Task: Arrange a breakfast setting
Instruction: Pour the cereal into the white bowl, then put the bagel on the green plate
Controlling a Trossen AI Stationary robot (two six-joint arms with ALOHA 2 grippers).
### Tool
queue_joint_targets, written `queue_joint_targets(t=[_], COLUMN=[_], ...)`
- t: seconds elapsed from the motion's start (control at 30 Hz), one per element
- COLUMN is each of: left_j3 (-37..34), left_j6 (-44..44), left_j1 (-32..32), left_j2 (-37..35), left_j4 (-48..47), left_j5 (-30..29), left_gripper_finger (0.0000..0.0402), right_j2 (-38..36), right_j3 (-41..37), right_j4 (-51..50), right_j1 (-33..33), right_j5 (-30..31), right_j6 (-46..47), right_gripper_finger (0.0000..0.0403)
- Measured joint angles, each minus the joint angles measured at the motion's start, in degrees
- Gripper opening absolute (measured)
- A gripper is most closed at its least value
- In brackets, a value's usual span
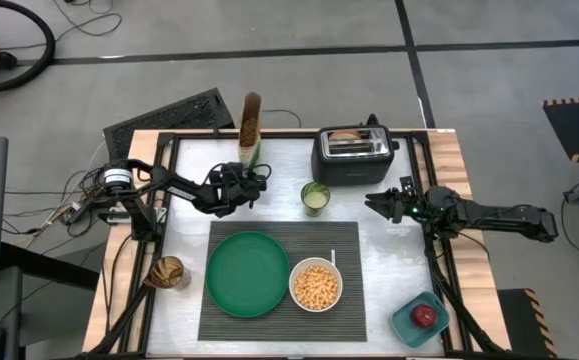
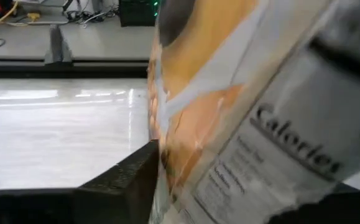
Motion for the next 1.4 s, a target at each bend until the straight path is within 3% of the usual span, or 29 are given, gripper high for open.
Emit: queue_joint_targets(t=[0.23, 0.43, 0.73, 1.0, 1.17, 1.4], left_j3=[-0.05, -0.05, -0.05, -0.05, -0.03, -0.03], left_j6=[1.11, 1.07, 1.03, 1.40, -6.29, -16.59], left_j1=[-0.03, -0.07, -0.11, -1.90, -4.87, -11.55], left_j2=[0.07, 0.07, 0.07, 0.00, -0.02, -0.23], left_j4=[-0.48, -0.33, -0.46, -2.88, -9.22, -15.86], left_j5=[2.81, 3.65, 3.07, 6.82, 6.07, 10.81], left_gripper_finger=[0.0279, 0.0308, 0.0312, 0.0312, 0.0312, 0.0312], right_j2=[0.00, 0.00, -0.01, -0.02, -0.02, -0.02], right_j3=[0.00, 0.00, 0.00, 0.00, 0.00, 0.00], right_j4=[-0.01, -0.01, -0.03, -0.03, -0.03, 0.01], right_j1=[0.00, 0.00, 0.00, 0.00, 0.00, 0.00], right_j5=[-0.02, -0.04, -0.07, -0.09, -0.09, -0.09], right_j6=[-0.28, -0.43, -0.43, -0.43, -0.47, -0.58], right_gripper_finger=[0.0373, 0.0373, 0.0373, 0.0373, 0.0373, 0.0373])
